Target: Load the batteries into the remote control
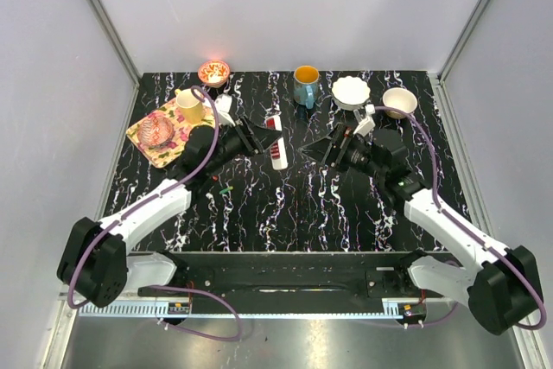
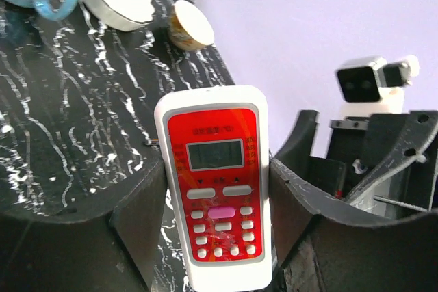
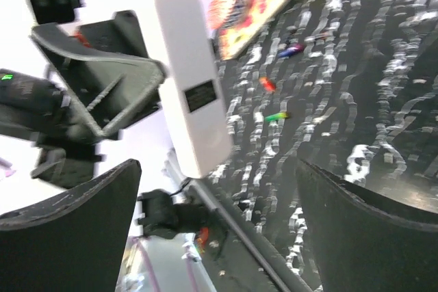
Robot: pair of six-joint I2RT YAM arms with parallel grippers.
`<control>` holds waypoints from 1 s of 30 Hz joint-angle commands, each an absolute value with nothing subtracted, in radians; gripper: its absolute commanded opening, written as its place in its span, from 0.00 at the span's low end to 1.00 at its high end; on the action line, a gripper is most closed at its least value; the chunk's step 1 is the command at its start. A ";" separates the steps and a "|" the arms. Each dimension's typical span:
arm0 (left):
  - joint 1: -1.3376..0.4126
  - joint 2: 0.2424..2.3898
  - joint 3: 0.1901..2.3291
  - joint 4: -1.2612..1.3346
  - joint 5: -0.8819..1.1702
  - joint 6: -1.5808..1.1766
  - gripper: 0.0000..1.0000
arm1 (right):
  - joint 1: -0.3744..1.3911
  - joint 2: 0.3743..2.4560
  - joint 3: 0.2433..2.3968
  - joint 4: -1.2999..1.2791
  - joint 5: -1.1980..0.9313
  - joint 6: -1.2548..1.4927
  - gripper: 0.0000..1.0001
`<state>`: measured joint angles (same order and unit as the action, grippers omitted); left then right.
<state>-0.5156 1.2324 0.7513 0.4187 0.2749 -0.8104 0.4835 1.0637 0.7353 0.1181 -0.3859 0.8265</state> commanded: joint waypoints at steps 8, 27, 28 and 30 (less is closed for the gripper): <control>-0.508 1.223 0.672 0.957 0.405 -1.020 0.00 | 0.482 1.184 0.666 0.713 -0.692 1.121 1.00; -0.508 1.353 0.701 1.183 0.469 -1.213 0.00 | 0.483 1.252 0.735 0.722 -0.796 1.063 0.92; -0.508 1.354 0.703 1.181 0.471 -1.216 0.00 | 0.483 1.262 0.736 0.732 -0.798 1.066 0.91; -0.508 1.358 0.706 1.186 0.472 -1.224 0.00 | 0.483 1.276 0.741 0.753 -0.802 1.081 0.88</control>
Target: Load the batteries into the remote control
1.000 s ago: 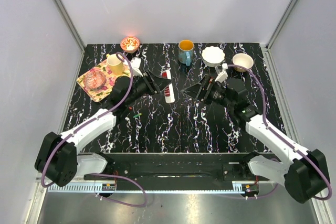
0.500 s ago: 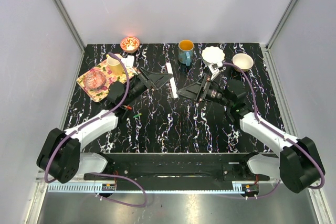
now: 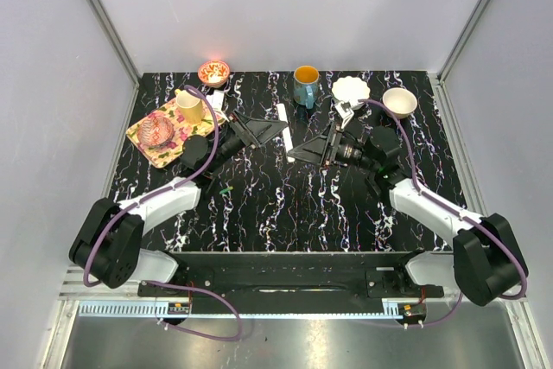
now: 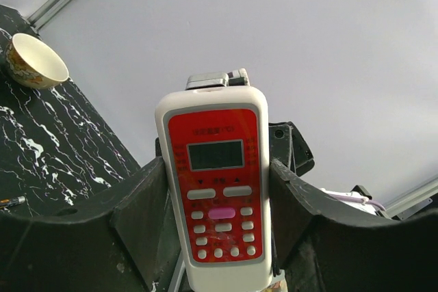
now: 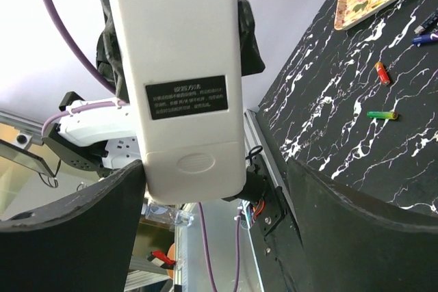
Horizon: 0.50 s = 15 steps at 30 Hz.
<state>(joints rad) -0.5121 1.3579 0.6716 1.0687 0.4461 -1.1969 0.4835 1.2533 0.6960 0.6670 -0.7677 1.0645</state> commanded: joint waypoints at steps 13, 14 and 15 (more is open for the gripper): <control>-0.509 1.384 0.706 1.193 0.494 -1.249 0.00 | 0.502 1.344 0.805 0.788 -0.844 1.104 0.57; -0.508 1.385 0.707 1.201 0.494 -1.249 0.00 | 0.502 1.342 0.804 0.787 -0.847 1.101 0.53; -0.508 1.387 0.707 1.201 0.495 -1.250 0.00 | 0.503 1.341 0.801 0.784 -0.856 1.101 0.48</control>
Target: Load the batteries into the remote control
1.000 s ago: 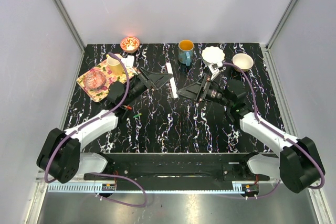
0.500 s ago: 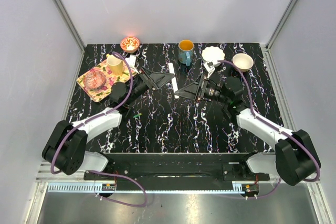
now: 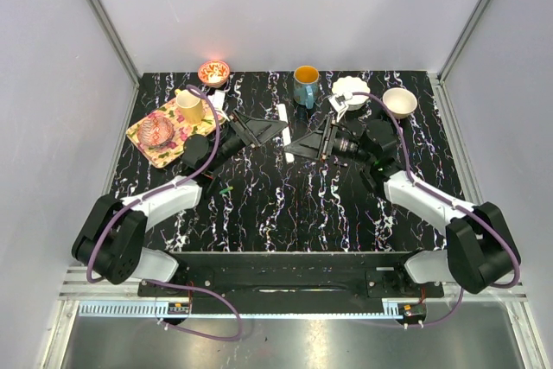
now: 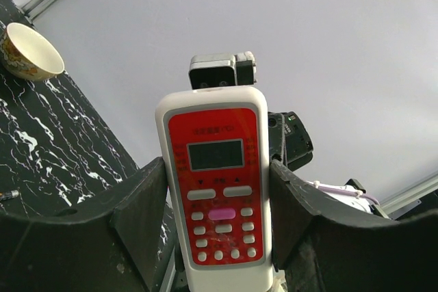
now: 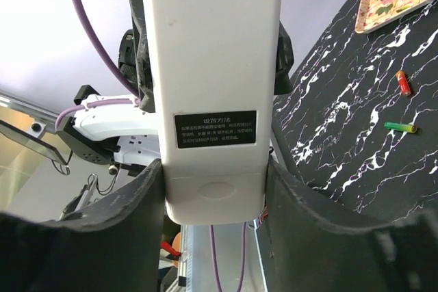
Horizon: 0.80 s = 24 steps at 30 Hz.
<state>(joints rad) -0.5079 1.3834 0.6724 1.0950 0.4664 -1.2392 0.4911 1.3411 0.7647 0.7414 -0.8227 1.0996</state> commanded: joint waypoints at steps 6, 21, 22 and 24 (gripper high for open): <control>-0.483 1.365 0.735 1.103 0.526 -1.218 0.72 | 0.506 1.243 0.854 0.423 -0.832 0.861 0.00; -0.505 1.154 0.914 0.189 0.330 -0.785 0.99 | 0.747 1.207 1.175 -0.482 -0.023 0.328 0.00; -0.514 1.144 0.910 0.184 0.316 -0.781 0.99 | 0.762 1.215 1.180 -0.482 -0.008 0.327 0.00; -0.544 1.149 0.931 0.132 0.282 -0.753 0.99 | 0.776 1.216 1.186 -0.482 0.035 0.331 0.00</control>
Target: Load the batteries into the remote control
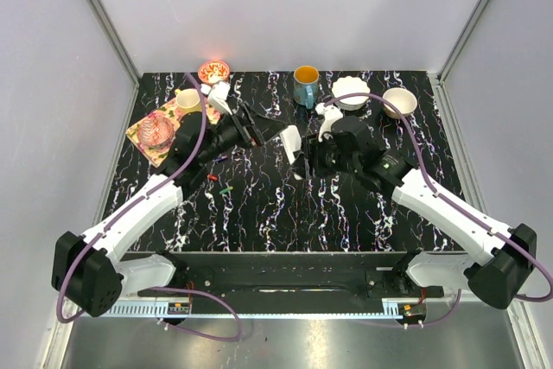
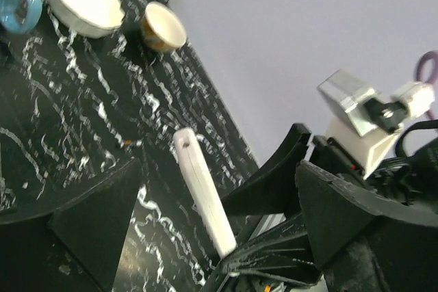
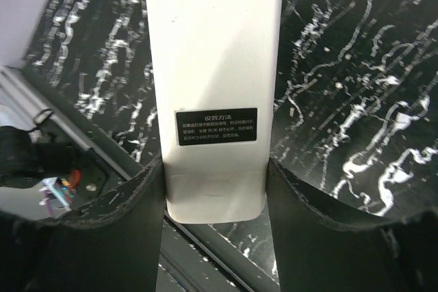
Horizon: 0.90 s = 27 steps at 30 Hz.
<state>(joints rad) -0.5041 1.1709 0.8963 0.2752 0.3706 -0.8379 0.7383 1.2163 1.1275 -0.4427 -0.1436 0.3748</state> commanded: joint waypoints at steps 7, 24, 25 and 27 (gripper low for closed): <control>-0.594 1.233 0.966 0.037 0.265 -0.759 0.92 | 0.824 1.239 1.207 -0.489 0.066 0.321 0.00; -0.633 1.348 1.017 0.106 0.376 -0.793 0.63 | 0.848 1.233 1.204 -0.517 0.041 0.253 0.00; -0.637 1.350 1.016 0.107 0.377 -0.793 0.63 | 0.848 1.232 1.204 -0.517 0.043 0.253 0.00; -0.640 1.353 1.009 0.115 0.376 -0.795 0.62 | 0.850 1.233 1.206 -0.515 0.046 0.252 0.00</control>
<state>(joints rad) -0.6292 1.3487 0.9718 0.0589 0.3447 -0.7872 0.8379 1.2396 1.1591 -0.5224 0.0357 0.2760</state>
